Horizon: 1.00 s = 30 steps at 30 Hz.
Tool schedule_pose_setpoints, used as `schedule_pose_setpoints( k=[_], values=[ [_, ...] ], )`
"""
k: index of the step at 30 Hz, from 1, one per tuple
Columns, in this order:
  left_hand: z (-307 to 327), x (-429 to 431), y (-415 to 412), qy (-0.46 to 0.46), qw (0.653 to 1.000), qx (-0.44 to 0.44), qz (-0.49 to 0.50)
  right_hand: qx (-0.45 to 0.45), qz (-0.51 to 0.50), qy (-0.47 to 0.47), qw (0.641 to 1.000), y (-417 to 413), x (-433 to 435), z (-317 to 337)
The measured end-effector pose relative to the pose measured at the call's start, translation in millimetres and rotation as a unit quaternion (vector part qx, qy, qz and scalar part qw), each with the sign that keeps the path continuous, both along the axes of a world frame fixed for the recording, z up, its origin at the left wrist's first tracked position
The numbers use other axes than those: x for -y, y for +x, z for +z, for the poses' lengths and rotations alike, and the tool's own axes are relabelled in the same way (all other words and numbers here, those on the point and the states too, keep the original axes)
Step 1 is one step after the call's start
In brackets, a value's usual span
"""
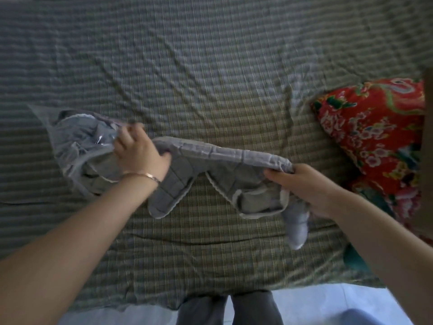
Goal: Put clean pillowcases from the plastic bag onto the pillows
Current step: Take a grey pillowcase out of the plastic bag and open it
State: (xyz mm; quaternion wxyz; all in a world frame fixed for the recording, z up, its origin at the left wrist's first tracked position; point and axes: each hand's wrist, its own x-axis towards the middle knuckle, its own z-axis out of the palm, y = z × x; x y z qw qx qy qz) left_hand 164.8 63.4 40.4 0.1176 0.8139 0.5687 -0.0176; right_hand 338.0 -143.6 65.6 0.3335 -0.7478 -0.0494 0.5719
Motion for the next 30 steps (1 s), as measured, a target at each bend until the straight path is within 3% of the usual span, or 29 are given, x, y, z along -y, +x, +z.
schedule_pose_setpoints(
  k=[2, 3, 5, 6, 7, 10, 12, 13, 14, 15, 16, 18, 21, 23, 24, 26, 28, 30],
  values=[
    [2, 34, 11, -0.082, 0.991, 0.097, -0.042, -0.173, -0.162, 0.025, 0.971, -13, -2, 0],
    [7, 50, 17, -0.184, 0.97, 0.147, -0.059, -0.219, -0.193, 0.035, 0.956, -17, -4, 0],
    [15, 80, 29, -0.432, 0.876, 0.197, -0.09, -0.262, -0.201, 0.047, 0.943, -23, -8, 0],
    [12, 91, 31, -0.487, 0.84, 0.208, -0.119, -0.265, -0.193, 0.059, 0.943, -24, -9, 2],
    [4, 98, 32, -0.476, 0.841, 0.211, -0.147, -0.258, -0.182, 0.074, 0.946, -23, -9, 6],
    [-13, 99, 31, -0.282, 0.931, 0.22, -0.078, -0.207, -0.109, 0.084, 0.969, -17, 0, 18],
    [-19, 88, 29, -0.189, 0.953, 0.235, -0.037, -0.042, 0.03, 0.002, 0.999, -14, 10, 23],
    [-18, 83, 29, -0.157, 0.958, 0.238, -0.045, 0.077, 0.13, -0.063, 0.987, -12, 15, 24],
    [-17, 79, 28, -0.132, 0.962, 0.228, -0.065, 0.188, 0.216, -0.125, 0.95, -10, 20, 22],
    [-15, 75, 28, -0.107, 0.967, 0.214, -0.091, 0.26, 0.271, -0.166, 0.912, -9, 26, 21],
    [-16, 70, 27, -0.083, 0.971, 0.195, -0.113, 0.285, 0.272, -0.179, 0.901, -8, 31, 21],
    [-17, 59, 24, -0.068, 0.984, 0.132, -0.098, 0.242, 0.223, -0.154, 0.932, -5, 44, 22],
    [-27, 46, 31, -0.177, 0.977, 0.118, 0.033, 0.127, -0.007, -0.034, 0.991, -6, 58, 22],
    [-24, 48, 37, -0.316, 0.917, 0.209, 0.124, 0.014, -0.189, 0.011, 0.982, -1, 61, 22],
    [-21, 52, 38, -0.363, 0.884, 0.256, 0.146, -0.031, -0.23, 0.015, 0.973, 4, 64, 19],
    [-11, 57, 37, -0.383, 0.878, 0.271, 0.09, -0.04, -0.173, -0.035, 0.984, 17, 70, 13],
    [0, 56, 28, -0.301, 0.92, 0.234, -0.087, 0.105, 0.003, -0.122, 0.987, 32, 79, 2],
    [13, 51, 21, -0.188, 0.921, 0.21, -0.268, 0.254, 0.122, -0.208, 0.937, 40, 92, -10]
  ],
)
